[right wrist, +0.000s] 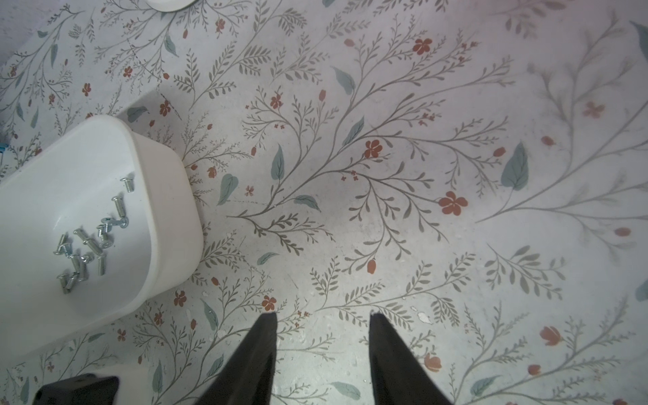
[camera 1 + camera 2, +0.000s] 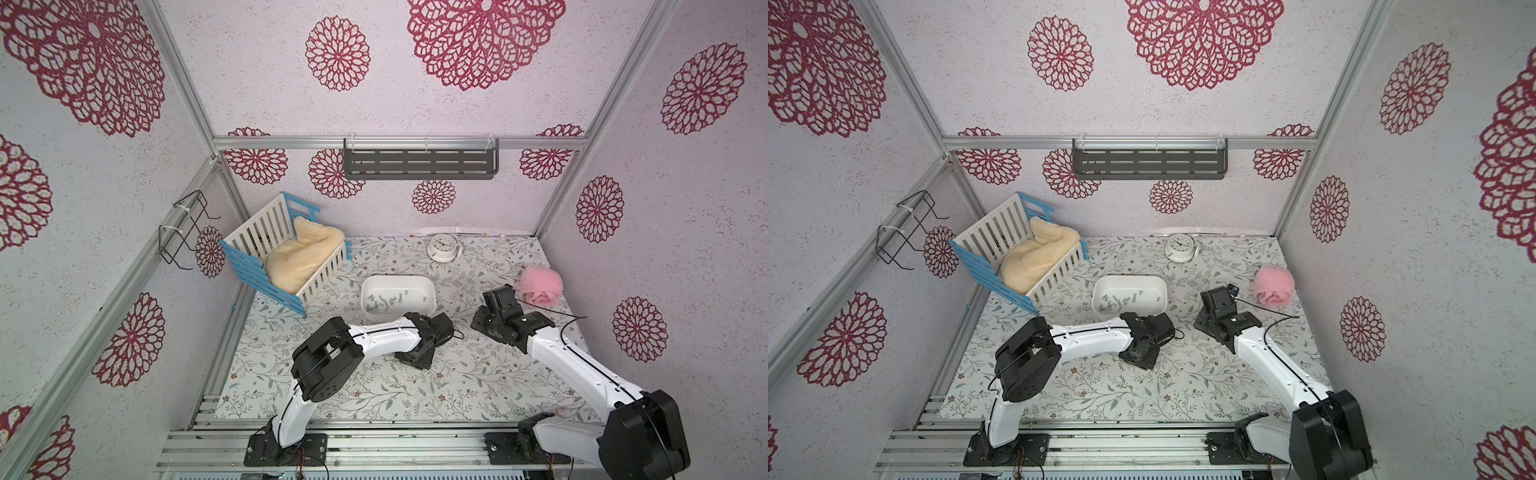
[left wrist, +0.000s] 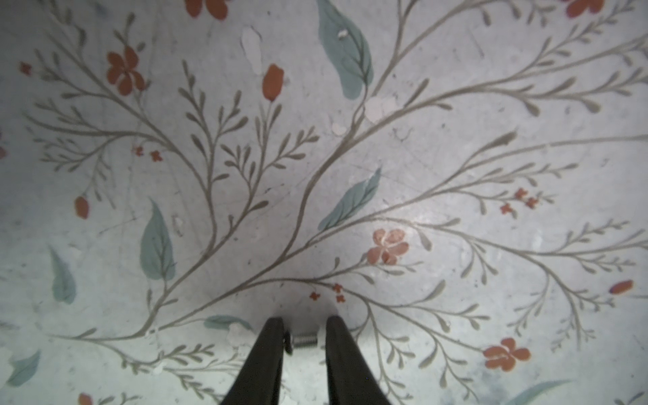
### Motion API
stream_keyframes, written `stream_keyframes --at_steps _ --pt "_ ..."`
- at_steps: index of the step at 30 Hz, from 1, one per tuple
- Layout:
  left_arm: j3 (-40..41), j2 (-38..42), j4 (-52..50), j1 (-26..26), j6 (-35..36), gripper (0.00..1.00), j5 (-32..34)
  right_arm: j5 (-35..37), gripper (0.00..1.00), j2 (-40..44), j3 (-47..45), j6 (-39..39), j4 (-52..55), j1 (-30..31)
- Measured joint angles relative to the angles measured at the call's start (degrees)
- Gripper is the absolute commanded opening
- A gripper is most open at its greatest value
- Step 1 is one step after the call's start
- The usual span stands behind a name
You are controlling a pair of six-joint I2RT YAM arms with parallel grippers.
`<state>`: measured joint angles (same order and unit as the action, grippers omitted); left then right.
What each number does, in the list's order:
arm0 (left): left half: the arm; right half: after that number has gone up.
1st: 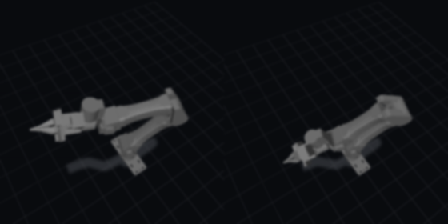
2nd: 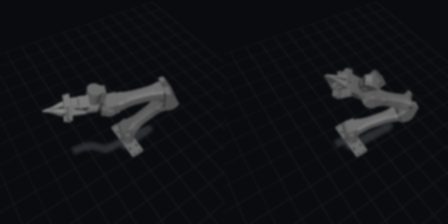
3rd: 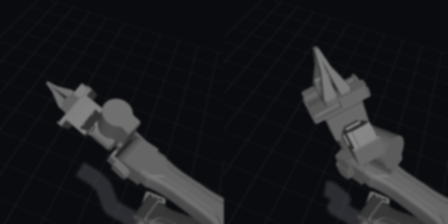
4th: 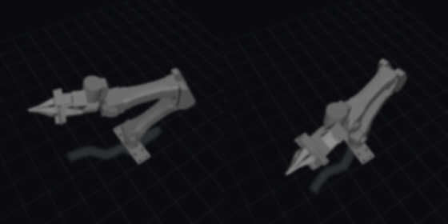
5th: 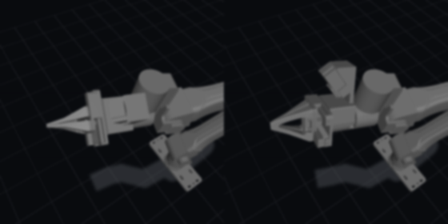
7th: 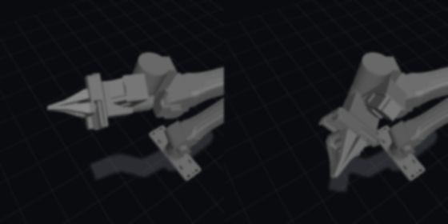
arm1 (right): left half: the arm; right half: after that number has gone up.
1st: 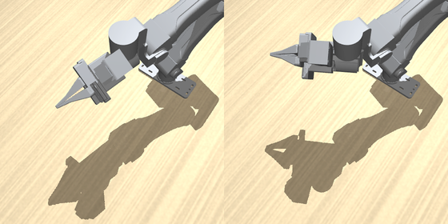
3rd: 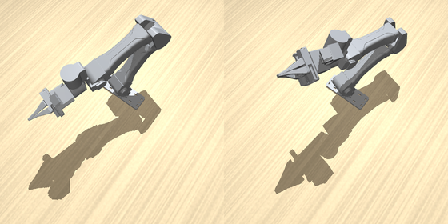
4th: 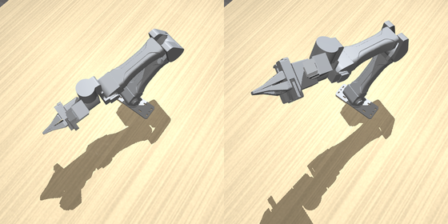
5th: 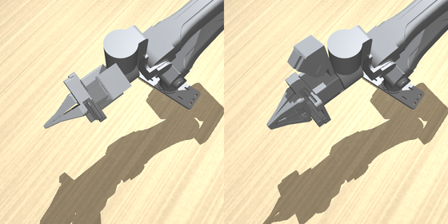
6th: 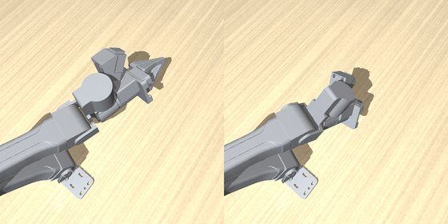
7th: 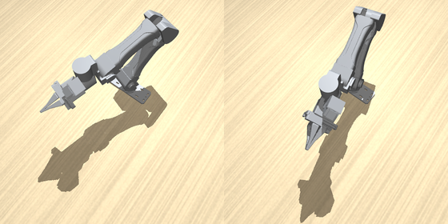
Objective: Put the screws on the desktop into the storage box
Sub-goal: Pick up the screw from the center of the board.
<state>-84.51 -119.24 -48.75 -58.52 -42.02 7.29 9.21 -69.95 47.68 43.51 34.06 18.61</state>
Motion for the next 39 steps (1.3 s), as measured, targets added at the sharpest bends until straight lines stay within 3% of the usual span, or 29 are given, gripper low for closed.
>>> stream_keyframes --at_steps 19,29,33,39 --pt "2.14 1.46 1.36 0.0 0.17 0.2 0.59 -0.11 0.47 -0.02 -0.11 0.0 -0.52 -0.02" --pt "1.27 9.4 -6.05 0.92 2.16 0.21 3.67 -0.11 0.47 -0.02 -0.11 -0.02 -0.5 0.0" --pt "-2.95 13.86 -8.31 4.13 4.48 0.22 5.35 -0.09 0.47 -0.11 -0.11 -0.35 -0.5 0.0" --pt "-11.98 13.99 -11.32 13.9 9.55 0.22 8.28 -0.13 0.47 -0.39 -0.11 -0.44 -0.5 0.0"
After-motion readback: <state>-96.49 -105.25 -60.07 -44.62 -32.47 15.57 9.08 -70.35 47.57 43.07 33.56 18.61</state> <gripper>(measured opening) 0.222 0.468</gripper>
